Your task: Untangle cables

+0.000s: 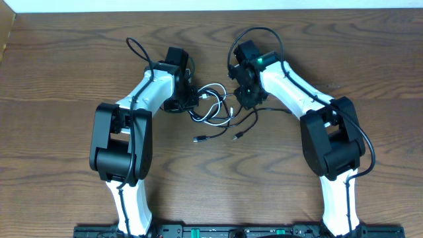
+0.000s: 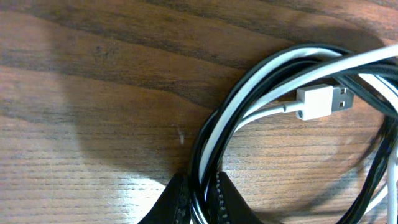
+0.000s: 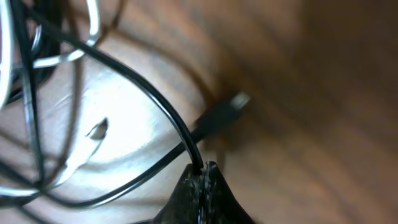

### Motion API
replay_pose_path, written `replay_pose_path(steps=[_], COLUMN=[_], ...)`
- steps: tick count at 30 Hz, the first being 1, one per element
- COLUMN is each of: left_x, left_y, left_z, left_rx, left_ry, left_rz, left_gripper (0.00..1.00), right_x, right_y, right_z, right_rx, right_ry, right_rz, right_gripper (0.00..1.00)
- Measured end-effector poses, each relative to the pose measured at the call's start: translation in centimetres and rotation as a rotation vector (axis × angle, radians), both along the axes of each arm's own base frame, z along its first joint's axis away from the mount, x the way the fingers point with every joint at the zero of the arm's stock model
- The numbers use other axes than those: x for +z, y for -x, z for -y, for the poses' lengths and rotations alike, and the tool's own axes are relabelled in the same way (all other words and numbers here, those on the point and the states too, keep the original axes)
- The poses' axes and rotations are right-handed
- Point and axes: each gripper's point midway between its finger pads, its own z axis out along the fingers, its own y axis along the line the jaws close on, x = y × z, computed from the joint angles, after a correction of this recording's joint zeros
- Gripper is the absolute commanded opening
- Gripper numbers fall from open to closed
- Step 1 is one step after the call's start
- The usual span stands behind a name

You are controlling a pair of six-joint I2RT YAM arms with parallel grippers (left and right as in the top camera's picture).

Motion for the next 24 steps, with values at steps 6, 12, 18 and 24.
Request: replay_pose_path(steps=[6, 12, 18, 24], left_x=[0.0, 0.0, 0.0, 0.0], left_y=[0.0, 0.0, 0.0, 0.0], left_z=[0.0, 0.0, 0.0, 0.0], left_rx=[-0.067, -0.103, -0.118, -0.123], left_ry=[-0.006, -0.009, -0.010, -0.006], left_rz=[0.014, 0.021, 0.024, 0.024], left_gripper=[0.12, 0.13, 0.13, 0.13], right_x=[0.6, 1.5, 2.0, 1.8], right_y=[-3.2, -5.9, -7.7, -6.9], right_z=[1.0, 2.1, 2.3, 0.3], right_rx=[0.136, 0.259, 0.284, 0.323], right_ry=[0.116, 0.207, 0.148, 0.004], right_rz=[0.161, 0.276, 0.329, 0.295], right_gripper=[0.05, 0.09, 0.10, 0.12])
